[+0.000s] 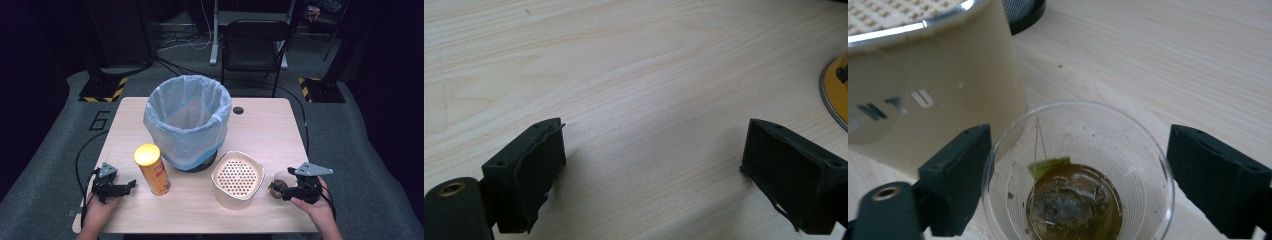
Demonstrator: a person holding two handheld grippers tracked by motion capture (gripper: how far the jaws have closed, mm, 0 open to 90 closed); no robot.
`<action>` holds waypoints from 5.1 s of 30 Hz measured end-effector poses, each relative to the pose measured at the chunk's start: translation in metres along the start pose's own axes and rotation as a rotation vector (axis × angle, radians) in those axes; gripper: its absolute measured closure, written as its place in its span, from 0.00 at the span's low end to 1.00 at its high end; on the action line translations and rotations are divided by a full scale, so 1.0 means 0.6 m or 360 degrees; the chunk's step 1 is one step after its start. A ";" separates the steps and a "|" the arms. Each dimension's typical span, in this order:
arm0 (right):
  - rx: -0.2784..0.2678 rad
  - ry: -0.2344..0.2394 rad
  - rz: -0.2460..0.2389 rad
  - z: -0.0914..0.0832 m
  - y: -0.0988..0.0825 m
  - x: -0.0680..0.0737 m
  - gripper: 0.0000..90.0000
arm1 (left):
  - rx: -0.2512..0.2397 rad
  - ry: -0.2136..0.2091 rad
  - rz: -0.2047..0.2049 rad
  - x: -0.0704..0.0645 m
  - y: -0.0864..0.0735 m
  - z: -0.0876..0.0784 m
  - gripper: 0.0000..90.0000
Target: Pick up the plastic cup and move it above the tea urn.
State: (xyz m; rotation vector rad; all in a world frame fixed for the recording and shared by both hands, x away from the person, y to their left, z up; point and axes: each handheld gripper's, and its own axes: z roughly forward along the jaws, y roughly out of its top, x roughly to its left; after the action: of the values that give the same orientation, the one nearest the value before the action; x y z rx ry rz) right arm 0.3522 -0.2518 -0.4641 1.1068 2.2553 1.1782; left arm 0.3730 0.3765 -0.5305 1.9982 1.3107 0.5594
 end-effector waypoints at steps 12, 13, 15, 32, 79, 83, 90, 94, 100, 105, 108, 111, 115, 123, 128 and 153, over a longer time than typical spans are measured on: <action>0.0020 0.0036 -0.0041 0.012 -0.021 0.002 0.21 | 0.0000 0.0000 0.0000 0.000 0.000 0.000 0.11; 0.0010 0.0024 -0.0051 0.013 -0.021 0.003 0.22 | 0.0000 0.0000 0.0000 0.000 0.000 0.000 0.11; 0.0034 0.0026 -0.0069 0.014 -0.022 0.003 0.22 | 0.0000 -0.0001 0.0000 0.000 0.000 0.000 0.11; 0.0040 0.0046 -0.0090 0.019 -0.025 0.001 0.35 | 0.0000 -0.0001 0.0000 0.000 0.000 0.000 0.11; -0.0034 0.0095 -0.0874 0.025 0.227 0.013 0.39 | 0.0000 -0.0001 0.0000 0.000 0.000 0.000 0.11; -0.0057 0.0107 -0.0914 0.029 0.230 0.019 0.39 | 0.0000 -0.0001 0.0000 0.000 0.000 0.000 0.11; -0.0055 0.0118 -0.0980 0.033 0.231 0.025 0.39 | 0.0000 0.0000 0.0001 0.000 0.000 0.000 0.11; -0.0060 0.0119 -0.1029 0.034 0.235 0.028 0.39 | 0.0000 -0.0001 0.0000 0.000 0.000 0.000 0.11; -0.0078 0.0132 -0.1141 0.036 0.244 0.042 0.40 | 0.0000 -0.0001 0.0000 0.000 0.000 0.000 0.11; -0.0107 0.0076 -0.1278 0.032 0.251 0.059 0.40 | -0.0001 -0.0001 0.0000 0.000 0.000 0.000 0.11; -0.0122 0.0034 -0.1348 0.029 0.250 0.066 0.41 | 0.0000 -0.0001 -0.0001 0.000 0.000 0.000 0.11; -0.0141 0.0000 -0.1434 0.027 0.248 0.072 0.41 | 0.0000 -0.0001 0.0000 0.000 0.000 0.000 0.11; -0.0137 -0.0010 -0.1541 0.024 0.246 0.086 0.41 | 0.0000 -0.0001 -0.0001 0.000 0.000 0.000 0.11; -0.0151 -0.0036 -0.1634 0.025 0.247 0.100 0.41 | -0.0001 -0.0001 0.0000 0.000 0.000 0.000 0.11; -0.0138 -0.0066 -0.1707 0.030 0.243 0.104 0.41 | 0.0000 -0.0001 0.0001 0.000 0.000 0.000 0.11; -0.0136 -0.0119 -0.1899 0.040 0.227 0.127 0.41 | -0.0001 -0.0001 -0.0001 0.000 0.000 0.000 0.11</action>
State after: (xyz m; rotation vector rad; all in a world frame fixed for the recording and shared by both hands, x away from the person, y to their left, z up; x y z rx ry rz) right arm 0.3840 -0.1334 -0.3651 -0.2936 2.1388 0.6505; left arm 0.3730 0.3764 -0.5305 1.9973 1.3105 0.5586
